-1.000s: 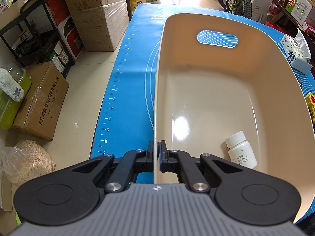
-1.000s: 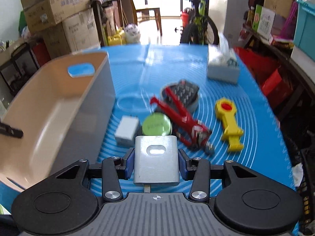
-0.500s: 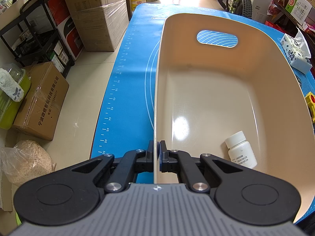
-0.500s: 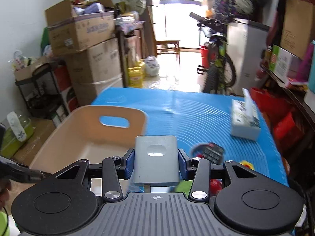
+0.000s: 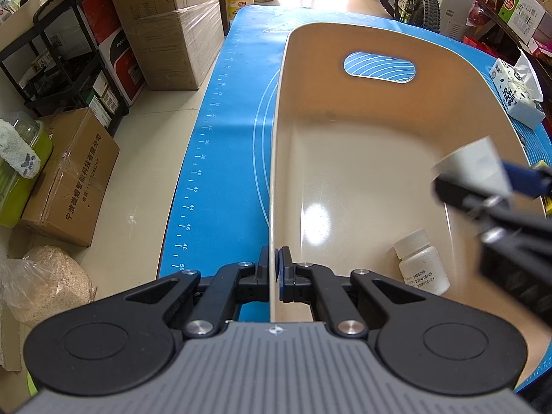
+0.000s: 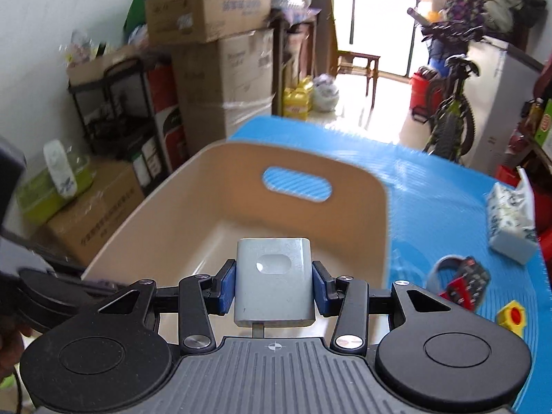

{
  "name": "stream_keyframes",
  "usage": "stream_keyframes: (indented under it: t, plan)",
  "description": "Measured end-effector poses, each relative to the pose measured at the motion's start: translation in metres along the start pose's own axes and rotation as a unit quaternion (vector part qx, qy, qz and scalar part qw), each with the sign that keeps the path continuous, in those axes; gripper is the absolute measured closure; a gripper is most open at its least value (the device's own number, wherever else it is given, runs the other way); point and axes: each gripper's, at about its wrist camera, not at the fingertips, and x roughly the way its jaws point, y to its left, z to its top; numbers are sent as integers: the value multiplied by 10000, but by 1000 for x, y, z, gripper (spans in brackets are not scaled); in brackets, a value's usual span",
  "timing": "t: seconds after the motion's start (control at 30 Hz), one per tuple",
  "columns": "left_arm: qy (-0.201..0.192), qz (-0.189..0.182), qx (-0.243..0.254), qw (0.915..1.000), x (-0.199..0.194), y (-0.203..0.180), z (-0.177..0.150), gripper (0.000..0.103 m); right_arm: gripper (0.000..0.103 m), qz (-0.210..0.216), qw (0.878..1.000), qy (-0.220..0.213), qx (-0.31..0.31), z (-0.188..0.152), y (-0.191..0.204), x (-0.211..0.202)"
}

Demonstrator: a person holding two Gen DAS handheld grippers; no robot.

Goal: Organize rigid objects
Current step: 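Carry the white charger into the bin with the right tool and release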

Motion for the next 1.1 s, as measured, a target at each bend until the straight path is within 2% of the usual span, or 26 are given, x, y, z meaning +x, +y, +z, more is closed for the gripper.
stream_keyframes:
  t: [0.3,0.5,0.67,0.73,0.8,0.9,1.1]
  plan:
    - [8,12,25,10000,-1,-1,0,98,53,61,9953,904,-344,-10,23,38]
    - [6,18,30,10000,-1,-1,0,98,53,131,9895,1426,-216,-9,21,52]
    - [4,19,35,10000,-1,0,0,98,51,171,9897,1410,-150,-11,20,50]
    - [12,18,30,10000,-1,0,0,98,38,199,9917,1266,-110,-10,16,44]
    - [8,13,32,10000,-1,0,1,98,33,237,9935,1108,-69,-9,12,37]
    - [3,19,41,10000,-1,0,1,98,33,363,9961,802,24,-6,5,21]
    - [3,19,38,10000,-1,-1,1,98,33,174,9992,183,301,3,-19,-16]
